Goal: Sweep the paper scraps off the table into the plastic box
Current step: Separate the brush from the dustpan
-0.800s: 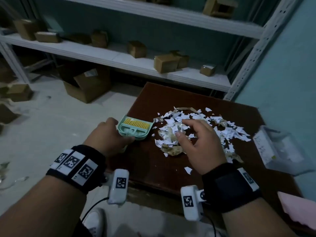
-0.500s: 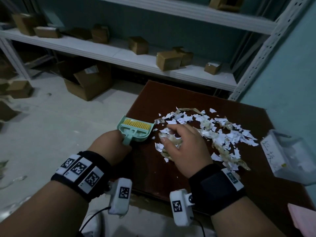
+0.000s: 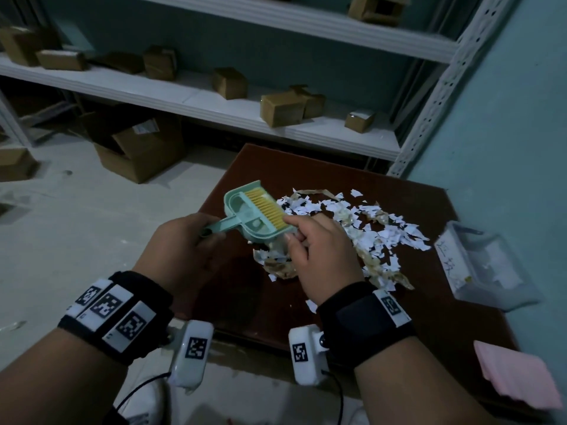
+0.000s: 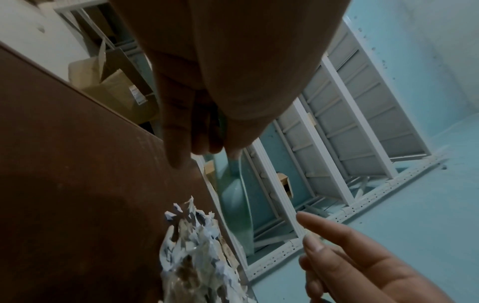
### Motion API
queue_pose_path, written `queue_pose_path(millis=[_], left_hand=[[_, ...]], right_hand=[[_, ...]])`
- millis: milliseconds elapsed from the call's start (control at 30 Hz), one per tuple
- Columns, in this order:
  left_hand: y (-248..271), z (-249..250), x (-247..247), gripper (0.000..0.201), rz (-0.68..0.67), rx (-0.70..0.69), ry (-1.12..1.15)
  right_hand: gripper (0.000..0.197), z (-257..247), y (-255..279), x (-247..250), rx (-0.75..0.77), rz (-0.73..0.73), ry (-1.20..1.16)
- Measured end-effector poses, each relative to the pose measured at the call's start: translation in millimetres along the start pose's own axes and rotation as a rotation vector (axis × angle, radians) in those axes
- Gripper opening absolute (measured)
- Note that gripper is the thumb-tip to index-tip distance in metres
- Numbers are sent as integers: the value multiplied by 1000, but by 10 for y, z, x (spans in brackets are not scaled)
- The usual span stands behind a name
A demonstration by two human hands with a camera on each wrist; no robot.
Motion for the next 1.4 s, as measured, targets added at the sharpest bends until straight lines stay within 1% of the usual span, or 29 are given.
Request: queue_pose_path(millis=[100,200,300,367,500,600,700,767,900,1000,1100,1167,1200,1300,1400], left_hand=[[59,92,-57,18,-111,-63,110],[108,180,-139,23,-211,-162,130],[146,273,-202,30,-263,-222,140],[170,315,-231,32,-273,-245,132],[183,302,-233,29,-265,-259,136],[142,219,-186,26,-239,-215,159],[102,111,-122,20,-206,-155,183],[85,54,-72,16,-170,-119,213],[54,-39,28,12,-72,-58,239],[36,-130,60,12,-16,30,291],[31,-183,63,11,3,92,315],[33,-176,62,10,-17,106,330],[35,-166,63,9,-30,111,333],[38,-140,65,9,-48,116,326],[32,-117,56,8,-60,122,348]], right_hand=[[34,56,10,111,2,-12,87],[38,80,52,128,-17,-131,204],[37,76,114,99,-10,-215,264],[36,71,131,97,5,-230,294],[30,88,142,134,39,-214,313],[26,133,164,159,24,-201,307],[23,227,159,232,-40,-130,265],[21,291,143,321,-116,-42,128],[24,416,129,480,-320,165,-287],[24,543,107,462,-474,227,-638],[23,668,113,350,-636,223,-1007],[28,696,138,292,-728,190,-1232],[30,705,146,275,-751,170,-1319],[38,709,149,244,-776,120,-1497],[46,694,135,221,-748,95,-1612]])
Point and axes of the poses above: each hand's wrist, its own y-axis away from the middle knuckle, its own x-axis out of the back of the hand, z = x × y, the point moved 3 cm from there along -y, towards the middle knuckle, and after that the axes turned 10 degrees about -y, right-handed, at the moved point
